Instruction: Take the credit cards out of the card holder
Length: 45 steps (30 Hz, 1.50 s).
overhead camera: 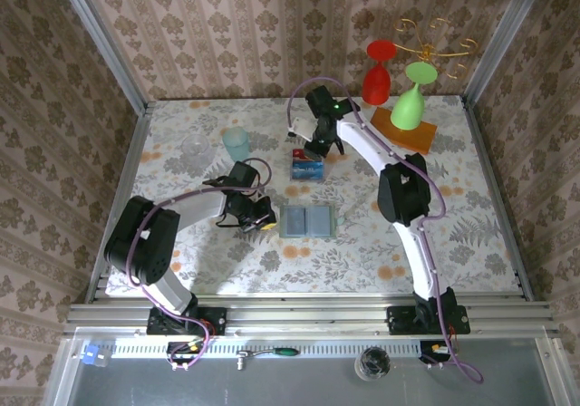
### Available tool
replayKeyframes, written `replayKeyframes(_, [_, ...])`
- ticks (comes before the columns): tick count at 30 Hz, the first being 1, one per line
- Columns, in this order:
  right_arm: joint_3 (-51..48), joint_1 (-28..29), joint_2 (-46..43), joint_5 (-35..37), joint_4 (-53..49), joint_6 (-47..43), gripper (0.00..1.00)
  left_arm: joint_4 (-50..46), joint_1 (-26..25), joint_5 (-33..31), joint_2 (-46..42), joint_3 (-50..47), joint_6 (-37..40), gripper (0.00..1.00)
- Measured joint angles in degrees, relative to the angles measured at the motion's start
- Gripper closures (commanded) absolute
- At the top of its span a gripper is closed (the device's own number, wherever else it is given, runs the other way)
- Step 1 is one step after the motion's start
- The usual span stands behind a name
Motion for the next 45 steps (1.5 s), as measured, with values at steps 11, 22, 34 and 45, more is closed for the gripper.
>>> replayKeyframes(11, [-29.9,4.0,-22.6,-1.2,18.4,28.9,0.83,3.2,-0.5,1.0,0.6,0.0,0.2,1.00])
replayKeyframes(22, [-46.0,13.0,-28.5,-2.4,23.7,55.0,1.00,3.8,-0.5,2.1,0.9,0.0,2.6,1.00])
replayKeyframes(34, [-57.9,15.4,-33.5,-4.0,29.1,68.2,1.00,3.0,-0.4,4.0,4.7,3.1,5.7,1.00])
replayKeyframes(45, [-60.1,15.6,-33.8,-5.8,31.5,72.3,0.86,3.2,0.8,5.4,7.1,3.7,6.5,1.00])
